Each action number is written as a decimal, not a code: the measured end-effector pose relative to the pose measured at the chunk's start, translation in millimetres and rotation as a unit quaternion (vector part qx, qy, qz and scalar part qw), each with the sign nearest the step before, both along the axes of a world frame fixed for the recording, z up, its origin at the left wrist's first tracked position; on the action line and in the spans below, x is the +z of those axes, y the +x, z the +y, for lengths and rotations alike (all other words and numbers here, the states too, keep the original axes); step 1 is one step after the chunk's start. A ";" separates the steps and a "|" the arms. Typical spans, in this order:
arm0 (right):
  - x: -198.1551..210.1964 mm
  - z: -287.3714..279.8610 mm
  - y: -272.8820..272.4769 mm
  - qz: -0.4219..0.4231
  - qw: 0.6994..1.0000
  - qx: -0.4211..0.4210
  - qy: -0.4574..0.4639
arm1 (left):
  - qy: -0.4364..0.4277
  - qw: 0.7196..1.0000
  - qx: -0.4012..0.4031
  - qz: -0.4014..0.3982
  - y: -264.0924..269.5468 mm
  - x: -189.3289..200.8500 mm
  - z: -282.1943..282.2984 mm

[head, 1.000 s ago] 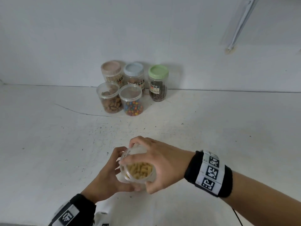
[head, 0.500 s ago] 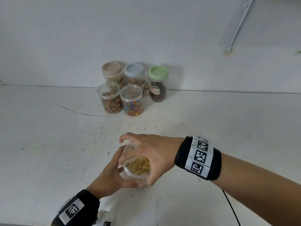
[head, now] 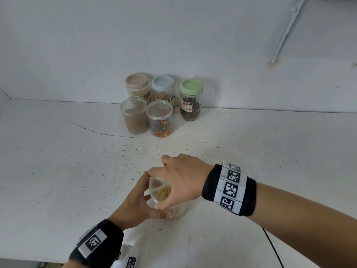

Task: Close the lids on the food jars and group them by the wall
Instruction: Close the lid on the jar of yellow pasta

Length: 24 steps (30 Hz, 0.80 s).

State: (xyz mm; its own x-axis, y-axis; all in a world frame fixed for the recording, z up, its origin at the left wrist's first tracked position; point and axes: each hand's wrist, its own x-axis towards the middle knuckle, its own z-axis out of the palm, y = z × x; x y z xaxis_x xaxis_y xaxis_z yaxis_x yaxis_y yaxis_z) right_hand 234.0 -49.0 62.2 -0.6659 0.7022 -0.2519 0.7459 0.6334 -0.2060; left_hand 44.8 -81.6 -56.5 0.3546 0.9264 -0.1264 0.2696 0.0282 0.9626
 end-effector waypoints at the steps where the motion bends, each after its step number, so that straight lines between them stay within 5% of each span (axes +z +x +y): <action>1: 0.6 -1.4 -2.4 -0.019 1.000 -0.019 0.009 | 0.002 1.000 -0.004 -0.004 -0.3 -0.6 0.0; 6: 10.9 -2.5 -7.4 -0.106 0.987 -0.073 0.092 | 0.019 1.000 -0.001 -0.001 -0.8 1.9 0.8; 13: 19.6 4.1 -2.0 -0.095 0.993 0.046 -0.056 | 0.009 1.000 -0.009 0.000 -2.2 -0.9 0.1; 24: -3.6 -6.3 -7.2 -0.052 0.998 -0.028 0.029 | 0.008 1.000 -0.006 0.005 -1.8 1.2 0.3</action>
